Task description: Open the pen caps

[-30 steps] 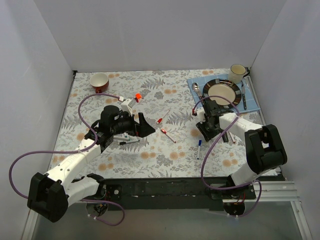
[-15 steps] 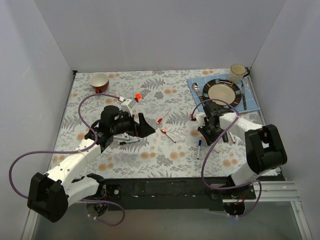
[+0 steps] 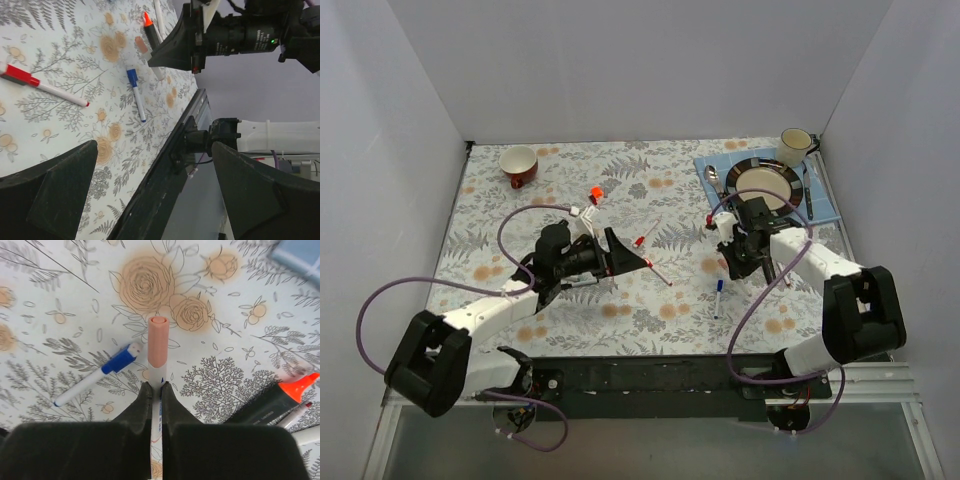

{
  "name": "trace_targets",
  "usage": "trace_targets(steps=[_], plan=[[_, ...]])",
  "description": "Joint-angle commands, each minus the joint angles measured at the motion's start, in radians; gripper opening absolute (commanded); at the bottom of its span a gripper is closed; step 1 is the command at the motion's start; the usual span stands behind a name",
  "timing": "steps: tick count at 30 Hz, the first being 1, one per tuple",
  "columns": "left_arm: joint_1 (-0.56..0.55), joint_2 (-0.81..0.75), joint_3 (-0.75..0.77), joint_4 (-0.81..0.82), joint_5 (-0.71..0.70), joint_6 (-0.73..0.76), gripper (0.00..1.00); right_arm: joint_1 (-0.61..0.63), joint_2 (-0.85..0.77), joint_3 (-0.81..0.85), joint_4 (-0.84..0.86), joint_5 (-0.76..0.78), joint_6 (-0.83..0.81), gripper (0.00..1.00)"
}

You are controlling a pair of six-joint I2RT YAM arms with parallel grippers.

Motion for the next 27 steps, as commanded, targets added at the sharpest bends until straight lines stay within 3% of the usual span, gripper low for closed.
trace_targets(steps=[1, 4, 5, 8, 10, 14, 27], plan=[[-0.084, 0.104, 0.028, 0.291, -0.028, -0.162, 0.98, -0.024, -0.108, 0.059, 0.037, -0.19, -0.033, 0.01], [-0.144, 0.194, 0.079, 0.354, -0.105, -0.164, 0.96, -0.053, -0.129, 0.077, 0.012, -0.426, -0.091, 0.01], [-0.158, 0.217, 0.09, 0.374, -0.146, -0.176, 0.94, -0.064, -0.126, 0.082, -0.016, -0.586, -0.105, 0.01], [-0.213, 0.327, 0.137, 0.445, -0.191, -0.213, 0.89, -0.125, -0.092, 0.105, -0.118, -0.873, -0.232, 0.01], [-0.253, 0.372, 0.17, 0.475, -0.218, -0.22, 0.85, -0.155, -0.057, 0.111, -0.173, -0.98, -0.344, 0.01], [-0.314, 0.452, 0.257, 0.442, -0.304, -0.169, 0.83, -0.171, -0.036, 0.125, -0.323, -1.084, -0.487, 0.01], [-0.399, 0.495, 0.291, 0.509, -0.433, -0.069, 0.62, -0.182, -0.005, 0.12, -0.38, -1.161, -0.527, 0.01]])
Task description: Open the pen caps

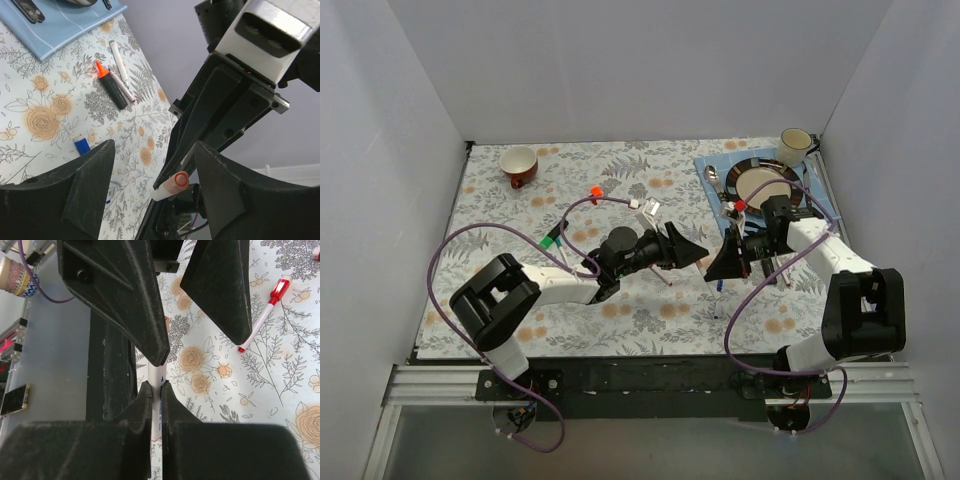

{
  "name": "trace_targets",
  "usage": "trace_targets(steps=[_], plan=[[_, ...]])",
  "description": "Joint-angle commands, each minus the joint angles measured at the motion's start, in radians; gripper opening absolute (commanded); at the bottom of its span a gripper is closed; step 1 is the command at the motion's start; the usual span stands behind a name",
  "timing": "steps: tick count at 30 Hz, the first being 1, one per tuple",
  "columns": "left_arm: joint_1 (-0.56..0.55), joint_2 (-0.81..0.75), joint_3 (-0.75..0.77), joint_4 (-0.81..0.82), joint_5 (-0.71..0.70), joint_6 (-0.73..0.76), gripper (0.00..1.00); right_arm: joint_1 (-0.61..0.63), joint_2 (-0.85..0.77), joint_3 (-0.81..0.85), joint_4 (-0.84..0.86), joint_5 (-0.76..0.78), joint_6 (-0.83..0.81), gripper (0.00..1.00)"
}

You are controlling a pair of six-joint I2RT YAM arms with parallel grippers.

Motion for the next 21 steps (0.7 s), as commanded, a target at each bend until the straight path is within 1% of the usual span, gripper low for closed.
trace_targets(steps=[1, 3, 12, 13, 15, 16, 21], plan=[[-0.029, 0.001, 0.029, 0.051, -0.075, 0.057, 0.6, -0.012, 0.024, 0.035, -0.049, -0.073, -0.034, 0.01], [-0.037, -0.001, 0.03, 0.058, -0.079, 0.061, 0.55, -0.019, 0.028, 0.033, -0.047, -0.076, -0.034, 0.01], [-0.069, 0.017, 0.041, 0.078, -0.086, 0.084, 0.44, -0.056, 0.054, 0.026, -0.043, -0.109, -0.012, 0.01], [-0.071, 0.019, 0.043, 0.081, -0.087, 0.089, 0.41, -0.056, 0.06, 0.026, -0.044, -0.11, -0.012, 0.01], [-0.077, 0.024, 0.05, 0.084, -0.093, 0.097, 0.38, -0.056, 0.066, 0.026, -0.046, -0.11, -0.012, 0.01], [-0.077, 0.021, 0.05, 0.082, -0.095, 0.1, 0.31, -0.058, 0.067, 0.024, -0.046, -0.11, -0.012, 0.01], [-0.078, -0.01, 0.04, 0.085, -0.131, 0.126, 0.28, -0.058, 0.072, 0.023, -0.05, -0.109, -0.017, 0.01]])
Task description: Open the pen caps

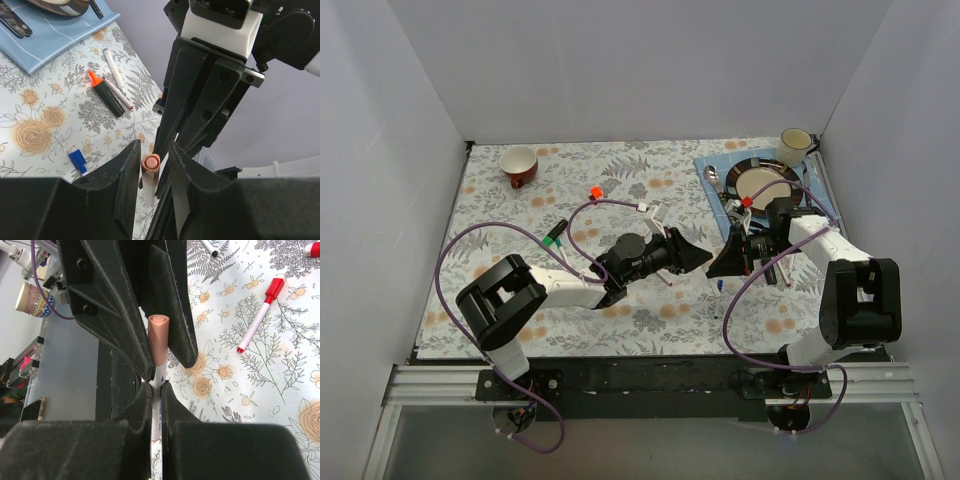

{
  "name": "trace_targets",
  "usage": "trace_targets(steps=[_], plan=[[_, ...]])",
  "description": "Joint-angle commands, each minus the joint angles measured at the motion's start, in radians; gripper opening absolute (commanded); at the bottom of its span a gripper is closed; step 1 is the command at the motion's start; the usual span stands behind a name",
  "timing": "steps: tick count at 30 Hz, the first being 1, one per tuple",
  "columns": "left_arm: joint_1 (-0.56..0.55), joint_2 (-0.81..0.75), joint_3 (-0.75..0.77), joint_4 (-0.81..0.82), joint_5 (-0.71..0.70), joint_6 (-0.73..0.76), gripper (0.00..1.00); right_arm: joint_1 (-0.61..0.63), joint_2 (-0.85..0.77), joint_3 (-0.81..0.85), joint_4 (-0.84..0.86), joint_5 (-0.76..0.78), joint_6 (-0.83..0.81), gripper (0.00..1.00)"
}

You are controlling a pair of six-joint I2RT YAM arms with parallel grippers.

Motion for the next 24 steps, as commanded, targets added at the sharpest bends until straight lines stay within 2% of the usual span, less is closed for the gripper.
trace_targets(steps=[1, 2, 6, 8, 9, 10, 11, 13, 18, 24], plan=[[-0.006, -0.04, 0.021, 0.024, -0.057, 0.052, 0.27, -0.003, 0.003, 0.023, -0.033, -0.037, -0.013, 0.01], [-0.006, -0.043, 0.021, 0.023, -0.06, 0.057, 0.18, -0.005, 0.003, 0.023, -0.035, -0.038, -0.016, 0.01], [-0.006, -0.052, 0.019, 0.026, -0.054, 0.068, 0.01, -0.005, 0.007, 0.023, -0.039, -0.043, -0.022, 0.01], [-0.006, -0.054, 0.013, 0.029, -0.048, 0.071, 0.0, -0.005, 0.01, 0.023, -0.039, -0.046, -0.02, 0.03], [-0.006, -0.054, 0.012, 0.033, -0.051, 0.071, 0.0, -0.003, 0.013, 0.021, -0.041, -0.048, -0.02, 0.11], [-0.006, -0.057, 0.007, 0.035, -0.054, 0.074, 0.0, -0.005, 0.018, 0.021, -0.044, -0.049, -0.023, 0.31], [-0.006, -0.064, 0.007, 0.035, -0.057, 0.08, 0.0, -0.005, 0.018, 0.021, -0.047, -0.049, -0.026, 0.42], [-0.006, -0.071, 0.006, 0.033, -0.069, 0.086, 0.0, -0.003, 0.026, 0.017, -0.053, -0.046, -0.039, 0.58], [-0.006, -0.075, 0.007, 0.056, -0.077, 0.069, 0.0, -0.002, 0.049, 0.009, -0.053, -0.054, -0.042, 0.62], [-0.006, -0.037, 0.012, 0.11, -0.048, 0.026, 0.0, 0.008, 0.062, 0.007, -0.056, -0.08, -0.049, 0.55]])
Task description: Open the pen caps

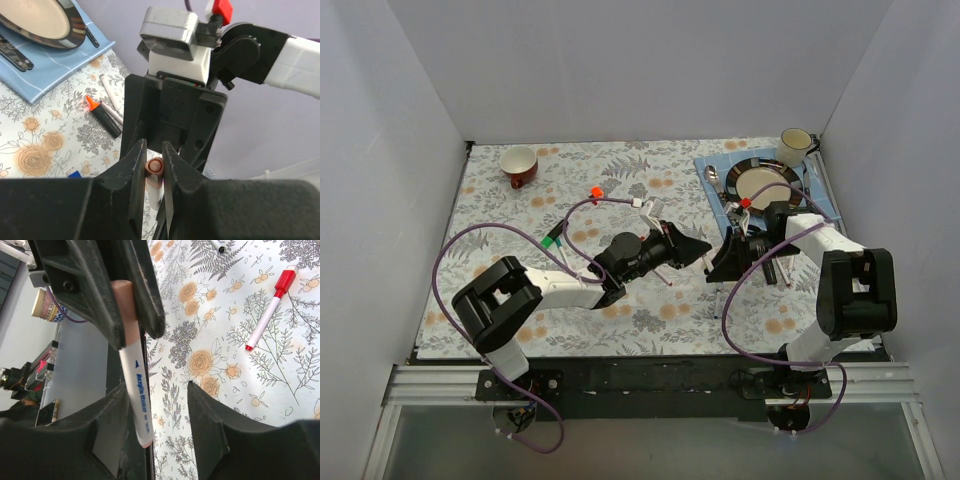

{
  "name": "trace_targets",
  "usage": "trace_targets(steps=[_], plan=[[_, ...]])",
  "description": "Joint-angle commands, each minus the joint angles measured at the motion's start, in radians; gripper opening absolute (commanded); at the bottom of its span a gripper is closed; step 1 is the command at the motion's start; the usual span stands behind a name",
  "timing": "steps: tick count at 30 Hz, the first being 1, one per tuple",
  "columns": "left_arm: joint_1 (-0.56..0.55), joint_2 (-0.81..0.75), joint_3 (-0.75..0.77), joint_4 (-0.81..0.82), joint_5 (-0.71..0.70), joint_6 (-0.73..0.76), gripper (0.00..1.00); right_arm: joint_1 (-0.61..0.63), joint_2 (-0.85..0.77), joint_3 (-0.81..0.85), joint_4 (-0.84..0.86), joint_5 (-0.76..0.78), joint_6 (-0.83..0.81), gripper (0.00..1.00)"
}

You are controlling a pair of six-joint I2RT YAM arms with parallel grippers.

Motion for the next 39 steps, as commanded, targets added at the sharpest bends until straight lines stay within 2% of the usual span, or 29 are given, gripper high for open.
trace_targets(steps=[1, 3, 6, 10, 14, 20, 39], plan=[[-0.004, -0.007, 0.013, 0.064, 0.008, -0.029, 0.0, 0.01, 0.009, 0.008, -0.021, -0.056, -0.023, 0.51], [-0.004, 0.004, 0.013, 0.083, 0.011, -0.033, 0.0, 0.01, 0.012, 0.011, -0.022, -0.059, -0.025, 0.45], [-0.004, 0.006, 0.013, 0.091, -0.001, -0.03, 0.0, 0.01, 0.018, 0.011, -0.027, -0.058, -0.025, 0.02], [0.021, -0.046, -0.004, 0.091, -0.121, 0.007, 0.0, 0.03, 0.029, 0.002, -0.032, -0.039, -0.028, 0.01], [0.143, -0.083, 0.051, 0.052, -0.175, 0.04, 0.0, 0.047, 0.041, -0.002, -0.028, -0.027, -0.022, 0.01], [0.252, -0.117, 0.148, -0.013, -0.173, 0.08, 0.0, 0.064, 0.041, -0.006, -0.018, -0.018, -0.01, 0.01], [0.41, -0.152, 0.255, -0.12, -0.178, 0.177, 0.0, 0.08, 0.052, -0.009, 0.005, 0.001, 0.013, 0.01]])
